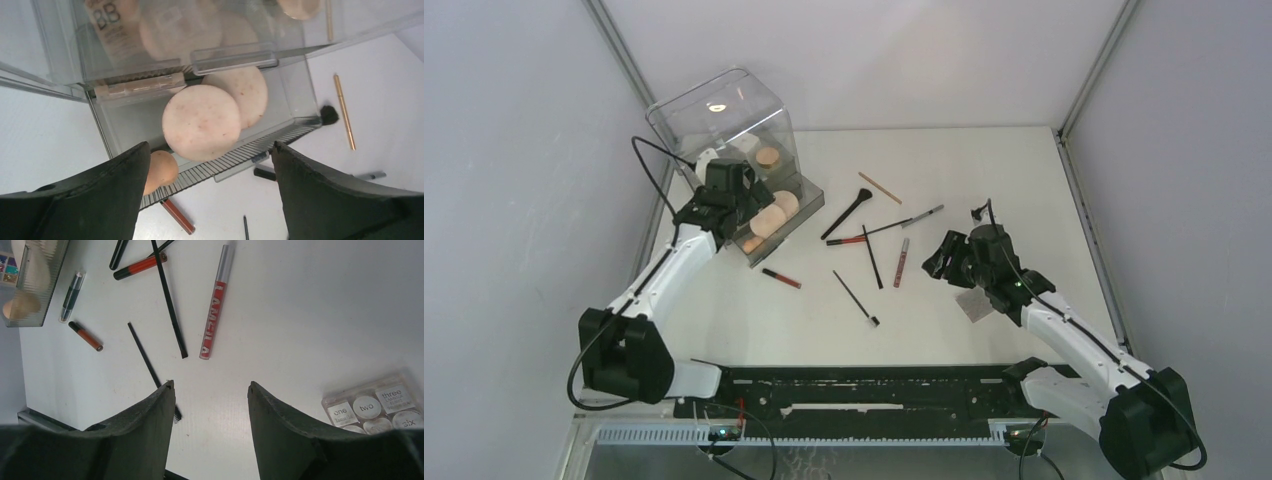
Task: Organize the makeup
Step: Place the makeup in the drawer, then pick up the makeup from the center of the board.
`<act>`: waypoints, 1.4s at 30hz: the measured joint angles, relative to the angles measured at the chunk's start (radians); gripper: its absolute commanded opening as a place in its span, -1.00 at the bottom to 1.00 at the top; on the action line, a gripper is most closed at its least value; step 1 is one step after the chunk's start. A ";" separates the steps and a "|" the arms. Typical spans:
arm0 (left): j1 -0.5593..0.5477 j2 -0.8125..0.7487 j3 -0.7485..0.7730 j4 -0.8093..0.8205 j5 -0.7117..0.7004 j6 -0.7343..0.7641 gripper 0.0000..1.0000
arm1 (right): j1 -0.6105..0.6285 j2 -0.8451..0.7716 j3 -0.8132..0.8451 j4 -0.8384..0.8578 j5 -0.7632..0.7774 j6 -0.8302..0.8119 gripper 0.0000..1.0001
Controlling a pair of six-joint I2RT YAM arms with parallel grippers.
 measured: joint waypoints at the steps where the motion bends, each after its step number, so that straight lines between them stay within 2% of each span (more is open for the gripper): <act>1: -0.003 -0.014 -0.002 0.006 0.008 0.012 0.78 | 0.002 0.000 0.000 0.000 0.001 0.001 0.25; 5: -0.032 -0.114 -0.015 0.034 0.045 0.078 0.73 | 0.011 0.011 0.000 0.004 0.004 0.002 0.25; 11: -0.101 -0.264 -0.084 0.120 0.179 0.215 0.81 | 0.031 0.040 0.000 0.010 0.006 0.009 0.25; 16: -0.196 -0.283 -0.136 0.145 0.278 0.298 0.79 | 0.039 0.043 0.000 0.010 0.019 0.013 0.26; 19: -0.211 -0.274 -0.135 0.145 0.312 0.321 0.84 | 0.039 0.034 0.000 -0.017 0.057 0.013 0.30; 22: -0.211 -0.269 -0.135 0.140 0.298 0.329 0.88 | 0.033 0.004 0.000 -0.072 0.124 0.015 0.35; 26: -0.211 -0.215 -0.106 0.063 0.167 0.328 0.89 | 0.004 -0.048 0.000 -0.170 0.235 0.043 0.44; 30: -0.210 -0.161 -0.090 0.008 0.119 0.328 0.89 | -0.042 -0.090 0.000 -0.305 0.344 0.116 0.48; 31: -0.210 -0.160 -0.090 -0.002 0.116 0.327 0.89 | -0.051 -0.095 0.000 -0.343 0.369 0.142 0.75; 33: -0.210 -0.162 -0.090 -0.003 0.116 0.320 0.88 | -0.064 -0.105 -0.006 -0.407 0.408 0.208 0.97; 38: -0.210 -0.163 -0.090 0.003 0.117 0.310 0.86 | -0.078 -0.143 -0.058 -0.501 0.451 0.319 1.00; 42: -0.211 -0.165 -0.090 0.004 0.117 0.309 0.87 | -0.100 -0.107 -0.068 -0.493 0.430 0.341 1.00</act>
